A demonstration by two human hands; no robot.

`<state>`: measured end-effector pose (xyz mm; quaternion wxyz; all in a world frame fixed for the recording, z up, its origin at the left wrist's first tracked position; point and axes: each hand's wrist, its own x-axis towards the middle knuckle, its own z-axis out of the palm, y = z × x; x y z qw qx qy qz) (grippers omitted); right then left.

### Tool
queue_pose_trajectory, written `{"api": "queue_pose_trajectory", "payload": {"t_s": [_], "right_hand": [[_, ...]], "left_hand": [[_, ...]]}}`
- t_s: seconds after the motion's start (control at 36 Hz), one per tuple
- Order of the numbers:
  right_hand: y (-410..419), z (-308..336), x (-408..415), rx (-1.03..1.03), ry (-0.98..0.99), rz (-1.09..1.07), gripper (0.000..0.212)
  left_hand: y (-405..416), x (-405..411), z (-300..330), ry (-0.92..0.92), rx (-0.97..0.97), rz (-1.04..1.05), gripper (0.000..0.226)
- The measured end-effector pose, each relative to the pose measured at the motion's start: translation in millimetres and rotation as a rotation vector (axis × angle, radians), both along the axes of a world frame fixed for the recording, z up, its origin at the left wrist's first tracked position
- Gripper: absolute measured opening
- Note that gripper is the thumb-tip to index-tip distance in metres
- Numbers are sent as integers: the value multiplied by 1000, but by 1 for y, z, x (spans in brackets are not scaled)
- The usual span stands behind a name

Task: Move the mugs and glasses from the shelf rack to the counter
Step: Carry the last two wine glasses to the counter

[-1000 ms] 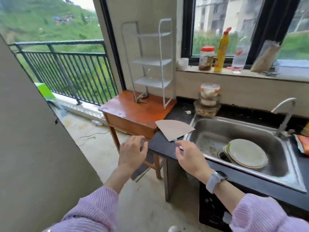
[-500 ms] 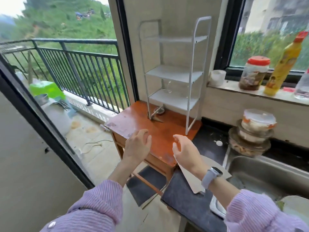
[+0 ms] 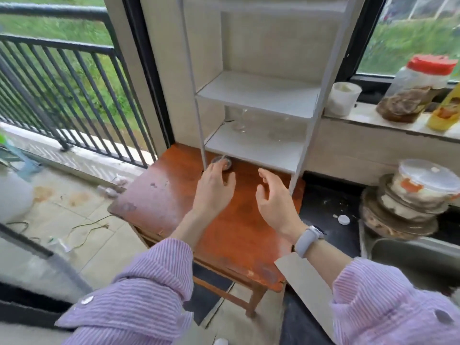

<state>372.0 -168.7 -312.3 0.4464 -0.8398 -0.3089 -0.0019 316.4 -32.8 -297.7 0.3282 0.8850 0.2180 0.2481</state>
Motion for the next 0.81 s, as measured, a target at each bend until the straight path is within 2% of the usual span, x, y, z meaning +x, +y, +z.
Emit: {"api": "queue_pose_trajectory", "payload": {"t_s": [0.25,0.42,0.53,0.61,0.75,0.81], "right_hand": [[63,-11,62,-19,29,-203,47],[74,-19,104,-248,-15,-291,49],[77,-23,129,-329,-14,-352,48],[78,-27,149,-332,-12,-397,48],[84,-23,180,-166,100,-442,38],[87,-24,190,-79,106,-452,41]], "left_hand": [[66,88,-10,55,-38,-183,48],[92,140,-23,75,-30,-264,52],[103,174,-34,144,-152,-249,56],[105,198,-42,107,-238,-287,64],[102,227,-45,-48,-518,-324,76],[101,235,-46,-82,-577,-326,80]]}}
